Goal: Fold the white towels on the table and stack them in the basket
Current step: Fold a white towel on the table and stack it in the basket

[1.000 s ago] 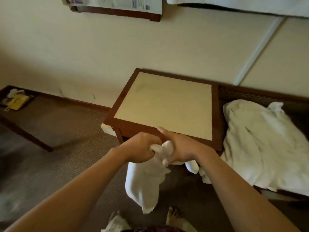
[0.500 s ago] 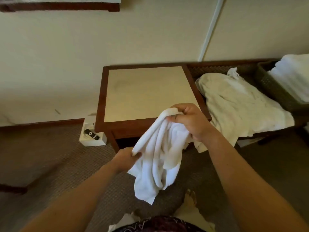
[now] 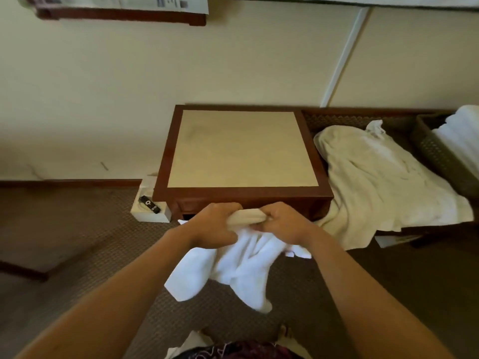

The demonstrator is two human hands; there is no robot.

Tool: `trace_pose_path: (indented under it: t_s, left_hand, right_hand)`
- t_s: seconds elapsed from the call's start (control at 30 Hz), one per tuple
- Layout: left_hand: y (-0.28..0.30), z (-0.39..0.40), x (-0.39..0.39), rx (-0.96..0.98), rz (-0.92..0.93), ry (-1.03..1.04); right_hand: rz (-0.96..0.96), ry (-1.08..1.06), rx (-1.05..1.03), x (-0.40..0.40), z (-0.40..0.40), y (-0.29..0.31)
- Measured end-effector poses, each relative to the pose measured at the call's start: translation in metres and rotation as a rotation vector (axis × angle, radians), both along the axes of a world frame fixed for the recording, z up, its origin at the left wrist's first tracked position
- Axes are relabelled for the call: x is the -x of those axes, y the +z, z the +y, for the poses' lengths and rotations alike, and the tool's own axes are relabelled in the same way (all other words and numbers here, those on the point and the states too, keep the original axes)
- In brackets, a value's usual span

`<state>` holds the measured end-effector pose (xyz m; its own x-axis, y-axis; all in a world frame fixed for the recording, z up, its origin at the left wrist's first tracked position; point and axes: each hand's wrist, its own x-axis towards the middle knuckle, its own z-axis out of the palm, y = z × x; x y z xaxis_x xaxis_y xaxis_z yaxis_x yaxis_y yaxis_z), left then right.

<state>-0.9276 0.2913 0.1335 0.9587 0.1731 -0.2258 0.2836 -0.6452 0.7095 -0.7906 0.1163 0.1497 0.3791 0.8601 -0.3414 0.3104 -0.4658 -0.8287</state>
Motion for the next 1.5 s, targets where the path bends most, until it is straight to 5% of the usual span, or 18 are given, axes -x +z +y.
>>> trace_pose_path:
  t_s: [0.1,0.23,0.3,0.4,0.47,0.63,0.77,0.93,1.13,1.23,1.37,1.5]
  left_hand:
    - [-0.029,0.011,0.019,-0.039,0.206,0.047]
    - [-0.068,0.022,0.041,-0.333,0.509,-0.036]
    - [-0.072,0.030,0.047,-0.453,0.565,-0.026]
    - [-0.064,0.030,0.035,-0.402,0.461,0.091]
    - [-0.053,0.011,0.020,-0.229,0.308,0.205]
    - [-0.006,-0.055,-0.028,0.209,0.166,0.011]
    - [-0.005,-0.062,-0.042,0.147,0.211,-0.117]
    - [-0.011,-0.031,-0.030,0.163,0.155,0.116]
    - [-0.011,-0.035,-0.039,0.152,0.211,0.337]
    - [0.004,-0.054,-0.046,0.272,0.187,0.306]
    - [0.022,-0.064,-0.050,0.527,0.106,0.060]
    - [0.022,-0.050,-0.043,0.437,0.071,0.003]
  right_hand:
    - [0.121,-0.076,-0.148,-0.024,-0.026,0.024]
    - [0.185,-0.317,-0.284,-0.054,-0.053,0.025]
    - [0.055,-0.384,-0.203,-0.068,-0.061,0.015]
    - [-0.247,-0.282,0.185,-0.070,-0.065,0.001]
    - [-0.211,-0.144,0.255,-0.054,-0.061,-0.007]
    - [0.081,0.072,-0.018,-0.012,-0.040,-0.003]
    - [0.074,-0.047,-0.123,-0.026,-0.046,0.006]
    - [-0.128,-0.034,0.232,-0.052,-0.090,-0.023]
    - [0.094,-0.524,-0.118,-0.021,-0.079,-0.026]
    - [0.211,-0.473,-0.061,-0.002,-0.056,-0.022]
    - [0.325,-0.151,-0.151,0.010,-0.044,-0.032]
    - [0.236,-0.287,-0.222,-0.001,-0.043,-0.036]
